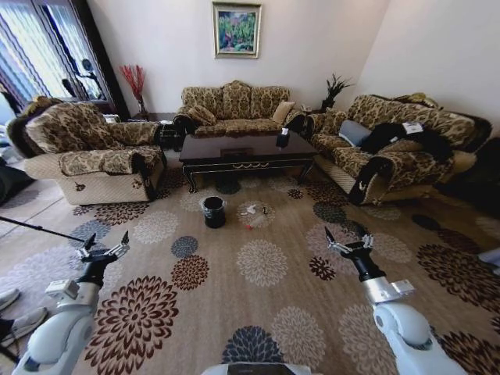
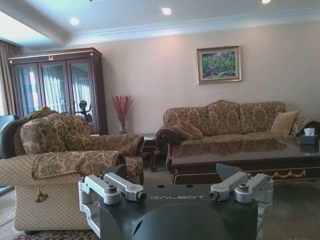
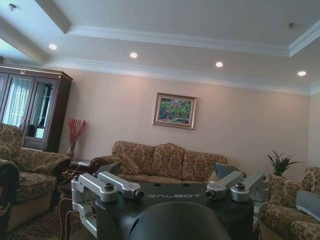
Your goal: Move to the front of the table and pick up the trash from the floor, then place it into the trash bin.
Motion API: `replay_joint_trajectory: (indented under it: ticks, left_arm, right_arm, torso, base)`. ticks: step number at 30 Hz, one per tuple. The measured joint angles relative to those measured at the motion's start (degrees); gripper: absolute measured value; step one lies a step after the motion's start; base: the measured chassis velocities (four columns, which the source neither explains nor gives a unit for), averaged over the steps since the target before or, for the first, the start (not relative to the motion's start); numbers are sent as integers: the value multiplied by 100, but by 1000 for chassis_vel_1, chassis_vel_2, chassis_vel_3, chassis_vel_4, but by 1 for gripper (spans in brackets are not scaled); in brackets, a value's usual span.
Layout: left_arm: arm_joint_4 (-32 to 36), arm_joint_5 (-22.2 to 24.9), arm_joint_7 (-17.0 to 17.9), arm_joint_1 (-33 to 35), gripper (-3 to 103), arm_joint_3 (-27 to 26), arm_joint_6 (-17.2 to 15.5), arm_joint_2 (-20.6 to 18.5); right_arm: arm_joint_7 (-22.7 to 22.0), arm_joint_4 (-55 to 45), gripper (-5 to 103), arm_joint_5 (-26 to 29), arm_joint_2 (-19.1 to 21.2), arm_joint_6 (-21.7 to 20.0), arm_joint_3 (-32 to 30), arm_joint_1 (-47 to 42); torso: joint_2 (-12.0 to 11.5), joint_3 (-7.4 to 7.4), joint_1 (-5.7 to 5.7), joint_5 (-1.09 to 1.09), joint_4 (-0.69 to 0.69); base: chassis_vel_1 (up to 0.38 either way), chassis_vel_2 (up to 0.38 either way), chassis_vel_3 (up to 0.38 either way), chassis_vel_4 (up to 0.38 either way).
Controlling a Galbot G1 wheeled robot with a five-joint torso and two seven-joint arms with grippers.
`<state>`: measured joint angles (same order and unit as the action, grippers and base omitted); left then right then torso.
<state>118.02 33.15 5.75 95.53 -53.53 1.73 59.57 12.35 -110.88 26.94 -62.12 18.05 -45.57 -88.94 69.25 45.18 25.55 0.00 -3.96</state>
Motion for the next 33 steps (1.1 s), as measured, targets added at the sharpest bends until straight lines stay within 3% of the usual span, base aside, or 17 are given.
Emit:
replay_joint_trajectory:
  ticks: [13, 33]
  left_arm:
    - [6, 0, 15, -43, 96, 13, -17, -28]
    - [-21, 45, 124, -70, 100, 37, -89, -8]
  right_arm:
    - [-39, -6, 100, -15, 41, 86, -5, 16]
    - [-71, -56, 100, -85, 33, 52, -29, 29]
  torso:
    - [0, 0, 0, 0, 0]
    - [0, 0, 0, 0, 0]
  base:
    - [0, 0, 0, 0]
    - [0, 0, 0, 0]
